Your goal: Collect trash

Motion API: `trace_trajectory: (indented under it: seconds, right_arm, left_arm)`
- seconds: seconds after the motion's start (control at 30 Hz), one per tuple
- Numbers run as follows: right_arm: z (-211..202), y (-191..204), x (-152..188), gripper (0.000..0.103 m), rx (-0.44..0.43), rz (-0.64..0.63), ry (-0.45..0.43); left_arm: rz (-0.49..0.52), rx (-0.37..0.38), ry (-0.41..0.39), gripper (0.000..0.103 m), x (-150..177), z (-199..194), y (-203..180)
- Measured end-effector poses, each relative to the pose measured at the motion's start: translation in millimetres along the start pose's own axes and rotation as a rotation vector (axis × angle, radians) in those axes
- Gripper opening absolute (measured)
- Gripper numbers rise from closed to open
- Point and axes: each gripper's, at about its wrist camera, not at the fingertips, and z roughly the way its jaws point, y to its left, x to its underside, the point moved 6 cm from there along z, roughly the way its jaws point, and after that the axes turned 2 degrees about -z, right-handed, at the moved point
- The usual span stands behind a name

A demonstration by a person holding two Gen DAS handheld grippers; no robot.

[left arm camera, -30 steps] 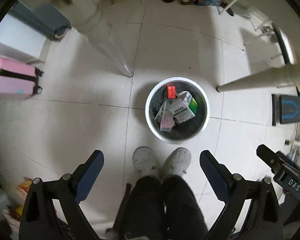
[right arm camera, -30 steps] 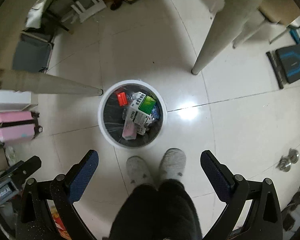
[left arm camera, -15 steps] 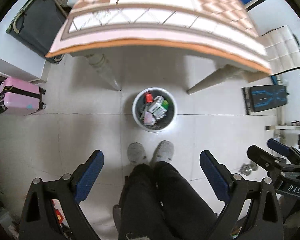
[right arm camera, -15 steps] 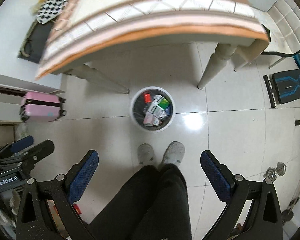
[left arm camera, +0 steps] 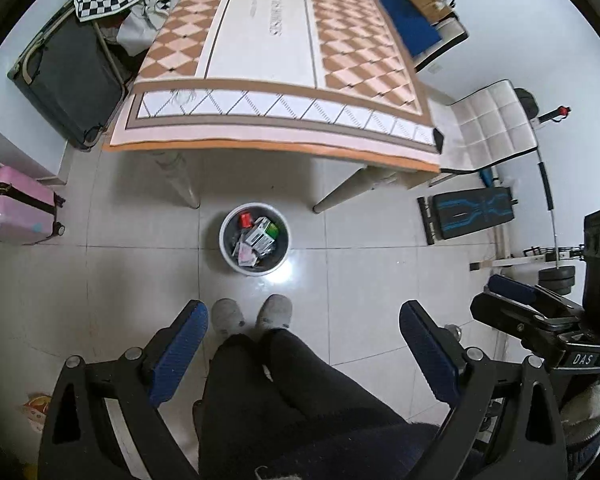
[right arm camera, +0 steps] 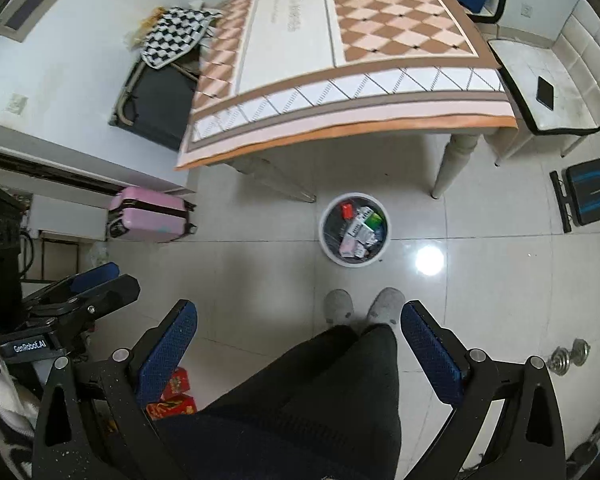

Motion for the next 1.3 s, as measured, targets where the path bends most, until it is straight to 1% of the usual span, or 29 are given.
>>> trace_trajectory:
  seconds: [0.1,0.27,0.63,0.7,1.3]
  right_arm:
    - [-19,8,1,0.103,-0.021,-0.012,-0.015]
    - [-37,22,5,0.103,-0.040,-0.030,-0.036]
    - [-44,26,13,0.103,-0.068,-0.021,-0.037]
    - [-44,27,14,0.103,-0.078,-0.020,-0.033]
    - [-48,31,5,0.103,-0.081,-0.032,-0.022]
  left_arm:
    - [0.008,0.015,-0.019,0.098,2,-15,-8]
    - [0.022,0.030,-0.037,0.098,7,-33,-15]
    - [0.033,0.045,-0.072,0.098,8,-49,-17]
    - [0.034,0.057,-0.074,0.103,10,-50,-17]
    - [0.028,0.076,-0.082,0.103,6,-52,-23]
